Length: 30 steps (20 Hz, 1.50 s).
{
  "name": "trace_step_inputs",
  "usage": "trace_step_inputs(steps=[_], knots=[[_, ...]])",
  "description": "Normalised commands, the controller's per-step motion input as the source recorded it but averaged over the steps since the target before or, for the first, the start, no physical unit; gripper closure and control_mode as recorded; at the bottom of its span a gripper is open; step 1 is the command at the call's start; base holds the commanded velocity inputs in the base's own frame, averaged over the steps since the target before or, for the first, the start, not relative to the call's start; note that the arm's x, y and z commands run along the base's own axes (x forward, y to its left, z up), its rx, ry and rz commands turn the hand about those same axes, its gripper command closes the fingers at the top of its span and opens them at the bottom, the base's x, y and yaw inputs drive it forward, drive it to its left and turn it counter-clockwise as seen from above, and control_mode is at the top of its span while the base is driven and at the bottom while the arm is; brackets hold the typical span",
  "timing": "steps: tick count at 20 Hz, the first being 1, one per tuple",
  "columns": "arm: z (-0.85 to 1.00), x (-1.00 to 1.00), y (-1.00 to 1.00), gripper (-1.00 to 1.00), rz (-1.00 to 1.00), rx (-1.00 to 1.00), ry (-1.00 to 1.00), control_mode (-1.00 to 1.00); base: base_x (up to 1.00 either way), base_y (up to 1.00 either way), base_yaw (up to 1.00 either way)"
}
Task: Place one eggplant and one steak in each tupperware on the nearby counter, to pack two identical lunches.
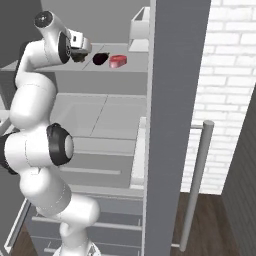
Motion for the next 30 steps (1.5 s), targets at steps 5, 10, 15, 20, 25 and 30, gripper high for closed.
trace_step_inputs(steps=[5, 10, 15, 20, 25, 30], knots=[[-0.14, 0.25, 0.0, -1.0, 0.0, 0.0, 0.01, -1.0, 0.0, 0.0, 0.0], [-0.28, 0.27, 0.07, 1.0, 0.0, -0.03, 0.0, -1.0, 0.0, 0.0, 0.0], [-0.32, 0.11, 0.0, 1.0, 0.0, -0.01, -0.01, -1.0, 0.0, 0.0, 0.0], [-0.09, -0.12, 0.0, 1.0, 0.0, 0.0, -0.09, -1.0, 0.0, 0.0, 0.0], [-0.1, -0.99, -0.06, 1.0, 0.02, 0.05, -0.47, -1.0, 0.0, 0.0, 0.0], [0.36, -1.0, -0.16, 1.0, 0.0, 0.15, -0.62, -1.0, 0.0, 0.0, 0.0]])
